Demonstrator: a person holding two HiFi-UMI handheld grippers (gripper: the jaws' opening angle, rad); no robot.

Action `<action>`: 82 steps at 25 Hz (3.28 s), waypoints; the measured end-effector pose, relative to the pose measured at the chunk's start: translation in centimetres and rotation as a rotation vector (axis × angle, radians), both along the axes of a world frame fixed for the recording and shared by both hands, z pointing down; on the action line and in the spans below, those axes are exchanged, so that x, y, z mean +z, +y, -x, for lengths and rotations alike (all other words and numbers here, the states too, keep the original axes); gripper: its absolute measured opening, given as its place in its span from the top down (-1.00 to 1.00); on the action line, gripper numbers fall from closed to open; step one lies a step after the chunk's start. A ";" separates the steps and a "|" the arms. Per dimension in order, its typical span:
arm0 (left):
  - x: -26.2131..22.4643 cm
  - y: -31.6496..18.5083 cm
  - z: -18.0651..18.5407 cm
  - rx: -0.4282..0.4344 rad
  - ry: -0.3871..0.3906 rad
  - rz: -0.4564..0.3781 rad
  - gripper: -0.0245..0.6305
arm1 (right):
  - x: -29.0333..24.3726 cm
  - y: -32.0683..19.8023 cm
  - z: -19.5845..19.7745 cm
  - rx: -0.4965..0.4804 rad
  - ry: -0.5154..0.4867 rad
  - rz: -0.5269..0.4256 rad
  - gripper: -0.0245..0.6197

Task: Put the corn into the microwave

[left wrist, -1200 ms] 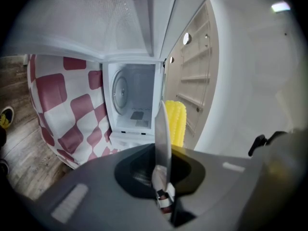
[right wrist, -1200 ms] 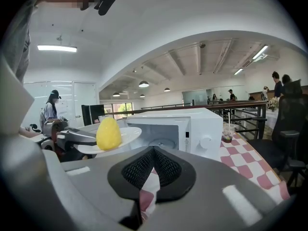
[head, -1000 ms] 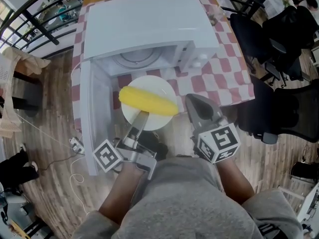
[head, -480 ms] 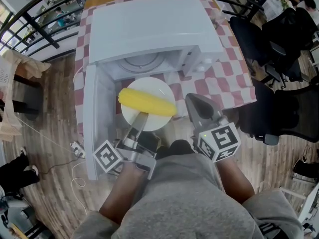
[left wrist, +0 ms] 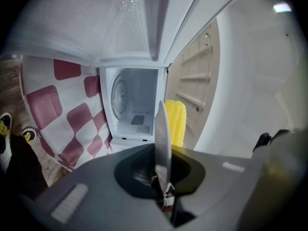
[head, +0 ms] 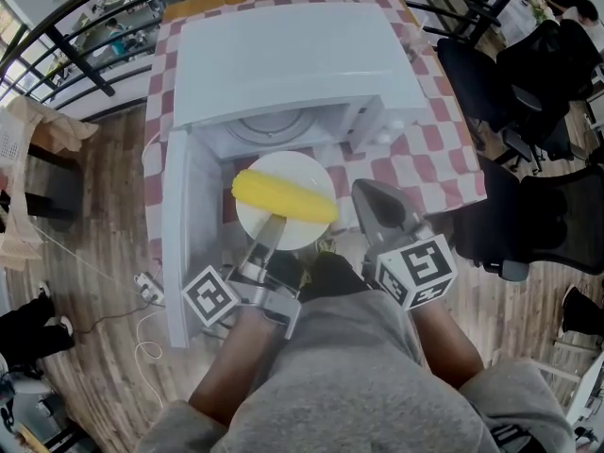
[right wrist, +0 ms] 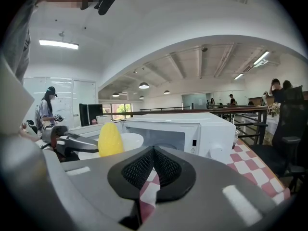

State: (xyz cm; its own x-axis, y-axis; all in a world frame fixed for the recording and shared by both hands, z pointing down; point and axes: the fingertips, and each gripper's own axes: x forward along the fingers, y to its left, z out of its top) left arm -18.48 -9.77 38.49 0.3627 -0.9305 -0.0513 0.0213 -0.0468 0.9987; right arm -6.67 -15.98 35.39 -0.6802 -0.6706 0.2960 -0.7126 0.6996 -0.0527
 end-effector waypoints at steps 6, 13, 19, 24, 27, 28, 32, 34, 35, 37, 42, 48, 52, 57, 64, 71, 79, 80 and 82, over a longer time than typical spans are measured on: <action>0.5 -1.5 -0.2 0.002 -0.006 -0.007 0.86 | 0.2 -1.1 -0.4 -0.001 -0.002 -0.007 0.93; 1.5 -4.2 0.2 -0.023 -0.012 -0.006 0.86 | 0.8 -3.4 -0.5 0.003 -0.009 -0.004 0.93; 3.3 -6.9 0.7 -0.044 -0.016 0.012 0.86 | 1.1 -5.5 -0.3 -0.004 -0.022 0.011 0.93; 5.0 -9.2 1.0 -0.065 -0.037 0.008 0.86 | 1.5 -7.0 -0.4 -0.007 -0.023 0.026 0.93; 6.0 -11.1 1.8 -0.101 -0.044 0.012 0.86 | 1.7 -8.0 -0.4 -0.009 -0.019 0.034 0.93; 6.5 -11.7 2.1 -0.116 -0.041 0.016 0.86 | 1.8 -8.3 -0.5 -0.009 -0.019 0.039 0.93; 8.6 -13.2 3.4 -0.166 -0.035 0.038 0.86 | 2.3 -8.7 -0.4 -0.019 -0.017 0.055 0.93; 9.6 -13.9 4.1 -0.177 -0.043 0.053 0.86 | 2.6 -8.8 -0.2 -0.023 -0.015 0.063 0.93; 10.2 -14.2 4.4 -0.182 -0.046 0.063 0.86 | 2.8 -8.9 -0.1 -0.024 -0.014 0.068 0.93; 11.2 -15.0 4.8 -0.191 -0.047 0.080 0.86 | 3.0 -9.2 0.0 -0.026 -0.007 0.077 0.93; 13.3 -16.7 5.3 -0.201 -0.040 0.124 0.86 | 3.1 -10.1 -0.1 -0.022 -0.006 0.080 0.93; 14.7 -17.8 4.9 -0.198 -0.035 0.154 0.86 | 3.2 -11.0 -0.1 -0.019 0.001 0.083 0.93; 14.8 -18.2 4.9 -0.202 -0.034 0.144 0.85 | 3.4 -10.9 0.3 -0.031 0.008 0.086 0.93; 14.9 -18.3 4.7 -0.202 -0.049 0.165 0.84 | 3.5 -10.8 0.6 -0.039 0.009 0.089 0.93; 15.0 -18.0 5.0 -0.208 -0.048 0.186 0.83 | 3.4 -10.5 1.2 -0.050 0.010 0.090 0.93; 13.7 -18.1 5.1 -0.182 -0.125 0.145 0.60 | 3.5 -10.0 1.4 -0.050 0.007 0.092 0.93; 12.3 -18.1 5.3 -0.149 -0.201 0.102 0.15 | 3.4 -9.6 1.3 -0.046 0.011 0.088 0.93; 12.3 -18.0 5.3 -0.143 -0.200 0.098 0.10 | 3.4 -9.6 1.3 -0.046 0.010 0.087 0.93; 12.2 -18.1 5.2 -0.139 -0.191 0.083 0.05 | 3.4 -9.7 1.3 -0.047 0.014 0.089 0.93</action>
